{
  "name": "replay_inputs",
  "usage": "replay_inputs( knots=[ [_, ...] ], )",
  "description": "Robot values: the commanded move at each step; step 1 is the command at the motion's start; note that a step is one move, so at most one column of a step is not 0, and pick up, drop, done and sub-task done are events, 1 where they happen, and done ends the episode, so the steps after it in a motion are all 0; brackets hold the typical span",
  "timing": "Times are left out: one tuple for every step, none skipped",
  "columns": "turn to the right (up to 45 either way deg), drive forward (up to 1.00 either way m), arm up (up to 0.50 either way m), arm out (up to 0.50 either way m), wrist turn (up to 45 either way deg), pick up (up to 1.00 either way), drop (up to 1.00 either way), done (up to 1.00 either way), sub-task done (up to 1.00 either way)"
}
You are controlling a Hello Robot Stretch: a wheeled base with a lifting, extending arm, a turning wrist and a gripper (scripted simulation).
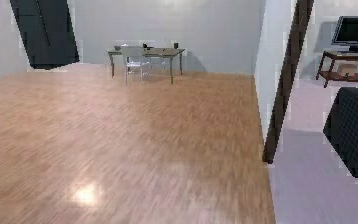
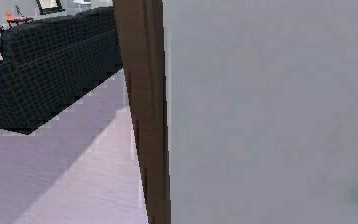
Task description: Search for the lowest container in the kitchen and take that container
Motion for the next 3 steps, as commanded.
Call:
replay_inputs(
  knots=[
    [-12.0, 0.0, 0.0, 0.0, 0.0, 0.0, 0.0, 0.0, 0.0],
    [45.0, 0.0, 0.0, 0.0, 0.0, 0.0, 0.0, 0.0, 0.0],
    [30.0, 0.0, 0.0, 0.0, 0.0, 0.0, 0.0, 0.0, 0.0]
  ],
)
